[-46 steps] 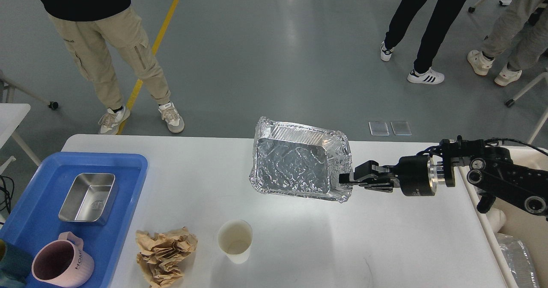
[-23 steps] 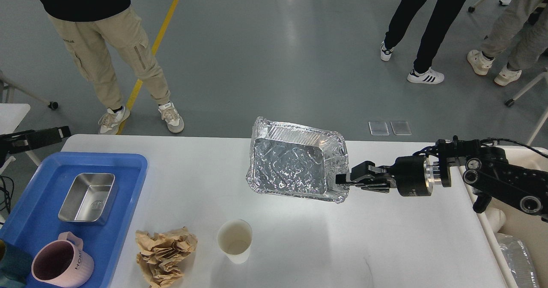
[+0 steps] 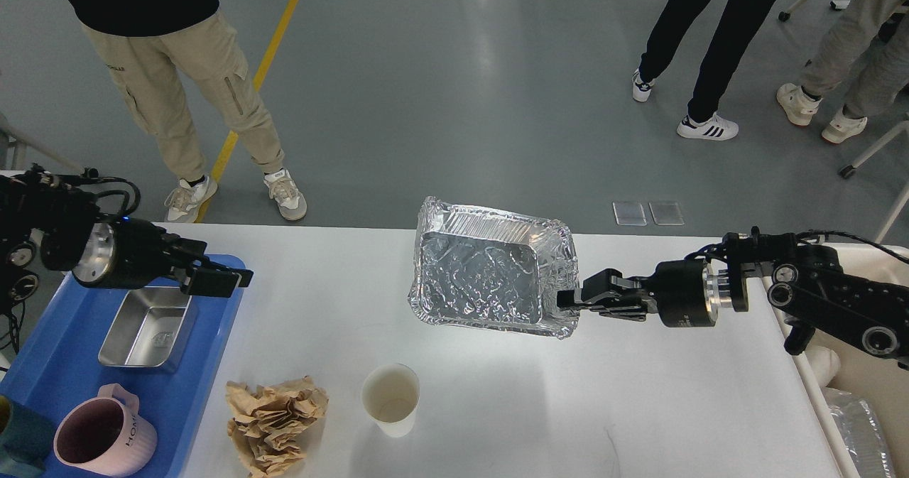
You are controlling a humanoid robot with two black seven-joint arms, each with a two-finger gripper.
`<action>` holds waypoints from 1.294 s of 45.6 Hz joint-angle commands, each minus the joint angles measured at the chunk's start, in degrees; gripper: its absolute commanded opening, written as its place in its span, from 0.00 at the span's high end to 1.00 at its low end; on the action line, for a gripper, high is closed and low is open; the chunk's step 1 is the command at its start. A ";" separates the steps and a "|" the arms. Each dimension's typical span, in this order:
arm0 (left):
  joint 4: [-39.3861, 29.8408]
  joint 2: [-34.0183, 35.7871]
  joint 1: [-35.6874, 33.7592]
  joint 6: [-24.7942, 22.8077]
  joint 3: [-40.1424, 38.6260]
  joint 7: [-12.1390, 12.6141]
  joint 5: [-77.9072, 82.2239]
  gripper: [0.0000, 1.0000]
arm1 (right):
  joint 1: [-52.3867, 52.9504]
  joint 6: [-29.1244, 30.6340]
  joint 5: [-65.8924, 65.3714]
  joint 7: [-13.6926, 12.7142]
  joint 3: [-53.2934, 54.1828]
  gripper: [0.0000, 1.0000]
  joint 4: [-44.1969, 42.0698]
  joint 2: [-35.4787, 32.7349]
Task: Tidy desktop
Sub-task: 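Hold the foil tray raised and reach the left gripper to the paper cup, then grasp the white paper cup with the left gripper and lift it high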
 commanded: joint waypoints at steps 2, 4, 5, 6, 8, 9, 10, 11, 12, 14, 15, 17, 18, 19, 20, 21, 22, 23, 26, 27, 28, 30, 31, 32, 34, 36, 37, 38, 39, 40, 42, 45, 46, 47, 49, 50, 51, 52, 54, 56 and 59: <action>-0.01 -6.18 -4.34 0.00 7.64 -0.52 5.57 0.03 | -0.04 0.00 -0.01 0.00 0.00 1.00 0.01 -0.01; -0.01 -7.93 -5.13 0.00 9.31 -0.61 7.33 0.03 | -0.13 -0.09 -0.01 0.00 0.00 1.00 0.01 -0.01; -0.01 -8.73 -5.49 0.00 10.10 -0.61 8.12 0.03 | -0.13 -0.09 -0.01 0.00 0.00 1.00 0.01 -0.01; -0.01 -9.60 -5.84 0.00 10.81 -0.70 8.74 0.03 | -0.13 -0.09 -0.01 0.00 0.00 1.00 0.01 -0.01; -0.01 -11.45 -6.36 0.00 12.04 -0.88 9.70 0.03 | -0.13 -0.09 -0.01 0.00 0.00 1.00 0.01 -0.01; -0.01 -12.42 -6.72 0.00 12.65 -1.05 9.88 0.03 | -0.13 -0.09 -0.01 0.00 0.00 1.00 0.01 -0.01; 0.08 -13.47 -6.89 0.00 13.27 -1.23 10.06 0.03 | -0.13 -0.09 -0.01 0.00 0.00 1.00 0.01 -0.01; 0.08 -14.44 -7.16 0.00 13.88 -1.31 10.15 0.03 | -0.13 -0.09 -0.01 0.00 0.00 1.00 0.01 0.08; 0.08 -15.67 -7.42 0.00 14.41 -1.32 10.32 0.03 | -0.13 -0.09 -0.01 0.00 0.00 1.00 0.01 0.08; 0.17 -17.69 -8.03 -0.09 15.38 -1.32 10.50 0.03 | -0.13 -0.09 -0.01 0.00 0.00 1.00 0.01 0.08; 0.26 -18.66 -8.30 -0.09 15.82 -1.32 10.50 0.03 | -0.13 -0.09 -0.01 0.00 0.00 1.00 0.01 0.08; 0.35 -20.33 -8.74 -0.09 16.61 -1.32 10.76 0.03 | -0.13 -0.09 -0.01 0.00 0.00 1.00 0.00 0.08; 0.43 -21.12 -8.91 -0.17 16.87 -1.32 10.85 0.03 | -0.13 -0.09 -0.01 0.00 0.00 1.00 0.01 0.17; 0.43 -21.91 -9.18 -0.17 16.96 -1.32 10.85 0.03 | -0.13 -0.17 -0.01 0.00 0.00 1.00 0.01 0.26; 0.52 -22.53 -9.27 -0.26 17.05 -1.23 10.85 0.03 | -0.13 -0.18 -0.01 0.00 0.00 1.00 0.01 0.34; 0.52 -23.14 -9.27 -0.26 17.14 -1.23 10.85 0.03 | -0.13 -0.18 -0.01 0.00 0.00 1.00 0.01 0.43; 0.61 -23.58 -9.35 -0.26 17.14 -1.23 10.85 0.03 | -0.13 -0.18 -0.01 0.00 0.00 1.00 0.01 0.43; 0.61 -23.94 -9.53 -0.35 17.14 -1.23 10.85 0.03 | -0.13 -0.18 -0.01 0.00 0.00 1.00 0.01 0.43; 0.61 -24.73 -9.71 -0.44 17.32 -1.23 10.85 0.03 | -0.13 -0.18 -0.01 0.00 0.00 1.00 -0.08 0.43; 0.61 -24.90 -9.71 -0.44 17.58 -1.23 10.94 0.03 | -0.13 -0.26 -0.01 0.00 0.00 1.00 -0.08 0.52; 0.70 -24.99 -9.71 -0.44 17.93 -1.23 10.85 0.03 | -0.13 -0.26 -0.01 0.00 0.00 1.00 -0.08 0.52; 0.70 -25.17 -9.71 -0.44 18.72 -1.23 10.94 0.03 | -0.13 -0.26 -0.01 0.00 0.00 1.00 -0.26 0.52; 0.70 -25.26 -9.71 -0.44 19.24 -1.23 10.94 0.03 | -0.13 -0.35 -0.01 0.00 0.00 1.00 -0.43 0.69; 0.70 -25.26 -9.71 -0.44 19.69 -1.14 10.94 0.03 | -0.13 -0.35 -0.01 0.00 0.00 1.00 -0.52 0.78; 0.70 -25.26 -9.71 -0.44 20.56 -1.14 11.20 0.03 | -0.13 -0.44 -0.01 0.09 0.00 1.00 -0.52 0.87; 0.96 -25.43 -9.71 -0.44 21.18 -1.23 11.73 0.03 | -0.13 -0.44 -0.01 0.00 0.00 1.00 -0.52 0.87; 1.22 -25.70 -9.71 -0.44 21.44 -1.31 11.90 0.03 | -0.13 -0.44 -0.01 0.08 0.00 1.00 -0.52 0.87; 1.57 -26.05 -9.62 -0.44 21.71 -1.32 12.08 0.03 | -0.13 -0.44 -0.01 0.09 0.00 1.00 -0.52 0.96; 1.92 -26.57 -9.62 -0.44 22.06 -1.32 12.08 0.04 | -0.13 -0.44 -0.01 0.00 0.00 1.00 -0.52 0.96; 2.28 -27.10 -9.62 -0.44 22.24 -1.23 12.17 0.04 | -0.22 -0.44 -0.01 0.00 0.00 1.00 -0.52 1.13; 3.07 -27.98 -9.53 -0.35 22.50 -1.23 12.17 0.04 | -0.13 -0.44 -0.01 0.00 0.00 1.00 -0.52 1.22; 4.04 -28.86 -9.27 0.00 22.59 -1.23 12.17 0.04 | -0.13 -0.44 0.08 0.09 0.00 1.00 -0.43 1.31; 4.47 -29.21 -9.27 0.00 22.59 -1.23 12.17 0.04 | -0.22 -0.44 0.08 0.09 0.00 1.00 -0.43 1.31; 4.91 -29.65 -9.27 0.09 22.59 -1.23 12.17 0.04 | -0.22 -0.44 0.08 0.09 0.00 1.00 -0.43 1.22; 5.79 -30.70 -9.18 0.18 22.59 -1.31 12.17 0.04 | -0.31 -0.44 0.08 0.09 0.00 1.00 -0.43 1.31; 6.23 -31.14 -9.18 0.18 22.59 -1.32 12.17 0.04 | -0.31 -0.44 0.08 0.17 0.00 1.00 -0.43 1.31; 6.67 -31.49 -9.18 0.26 22.59 -1.32 12.17 0.05 | -0.31 -0.44 0.00 0.09 0.00 1.00 -0.43 1.31; 6.94 -31.93 -9.18 0.27 22.59 -1.40 12.17 0.07 | -0.39 -0.44 -0.01 0.09 0.00 1.00 -0.43 1.31; 7.11 -32.37 -9.18 0.27 22.59 -1.49 12.17 0.09 | -0.39 -0.44 0.08 0.09 0.00 1.00 -0.43 1.31; 7.11 -32.55 -9.09 0.27 22.59 -1.49 12.17 0.17 | -0.39 -0.44 0.08 0.09 0.00 1.00 -0.43 1.22; 7.11 -32.55 -9.18 0.27 23.29 -1.58 12.52 0.24 | -0.40 -0.44 0.08 0.17 0.00 1.00 -0.43 1.22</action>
